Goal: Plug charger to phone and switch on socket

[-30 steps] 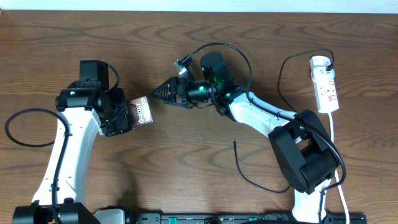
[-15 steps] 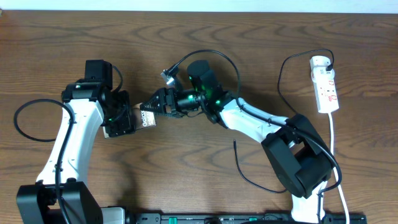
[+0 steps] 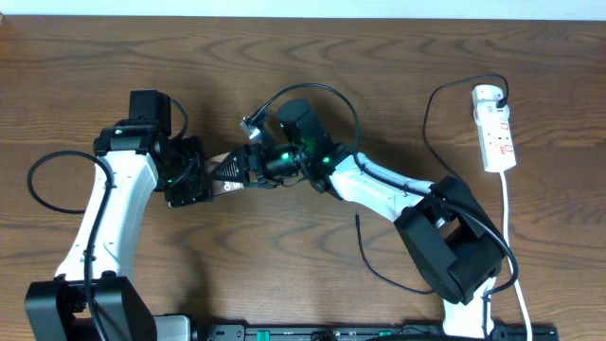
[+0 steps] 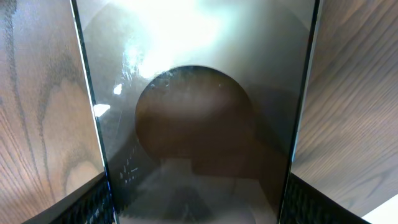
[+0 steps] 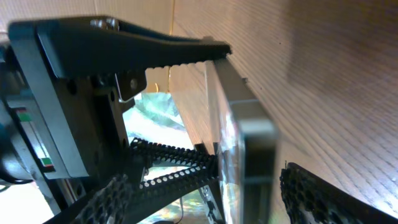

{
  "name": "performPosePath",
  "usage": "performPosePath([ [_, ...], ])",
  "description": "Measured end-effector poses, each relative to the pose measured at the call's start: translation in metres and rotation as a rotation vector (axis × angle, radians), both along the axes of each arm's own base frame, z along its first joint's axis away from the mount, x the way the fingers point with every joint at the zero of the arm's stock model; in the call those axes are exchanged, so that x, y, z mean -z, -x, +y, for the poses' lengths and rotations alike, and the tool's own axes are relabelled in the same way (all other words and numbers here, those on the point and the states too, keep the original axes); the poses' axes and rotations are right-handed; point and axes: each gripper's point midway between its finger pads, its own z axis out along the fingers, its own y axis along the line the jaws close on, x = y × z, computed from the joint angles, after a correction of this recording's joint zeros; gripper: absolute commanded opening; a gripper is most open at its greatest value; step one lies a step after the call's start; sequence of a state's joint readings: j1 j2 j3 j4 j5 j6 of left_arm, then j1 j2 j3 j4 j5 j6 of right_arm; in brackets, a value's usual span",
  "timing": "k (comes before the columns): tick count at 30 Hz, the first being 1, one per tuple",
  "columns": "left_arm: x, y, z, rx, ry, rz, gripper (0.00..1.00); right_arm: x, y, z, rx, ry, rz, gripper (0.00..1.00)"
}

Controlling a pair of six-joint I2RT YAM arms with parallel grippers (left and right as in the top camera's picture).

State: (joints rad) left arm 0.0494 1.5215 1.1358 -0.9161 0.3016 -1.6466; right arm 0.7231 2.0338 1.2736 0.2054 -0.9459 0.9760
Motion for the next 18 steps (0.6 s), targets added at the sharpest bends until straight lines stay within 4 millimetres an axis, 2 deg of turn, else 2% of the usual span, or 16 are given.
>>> performPosePath([
  [8, 0.0, 0.0, -0.004, 0.04, 0.005, -0.008, 0.07, 0.002, 0.004, 0.005, -0.001, 0.007, -0.021, 0.72],
  [16, -0.001, 0.002, -0.021, 0.108, 0.006, -0.014, 0.07, 0.003, 0.001, 0.005, 0.014, 0.015, -0.035, 0.71],
  [18, -0.001, 0.001, -0.023, 0.115, 0.006, -0.02, 0.08, 0.003, 0.001, 0.005, 0.015, 0.015, -0.036, 0.67],
])
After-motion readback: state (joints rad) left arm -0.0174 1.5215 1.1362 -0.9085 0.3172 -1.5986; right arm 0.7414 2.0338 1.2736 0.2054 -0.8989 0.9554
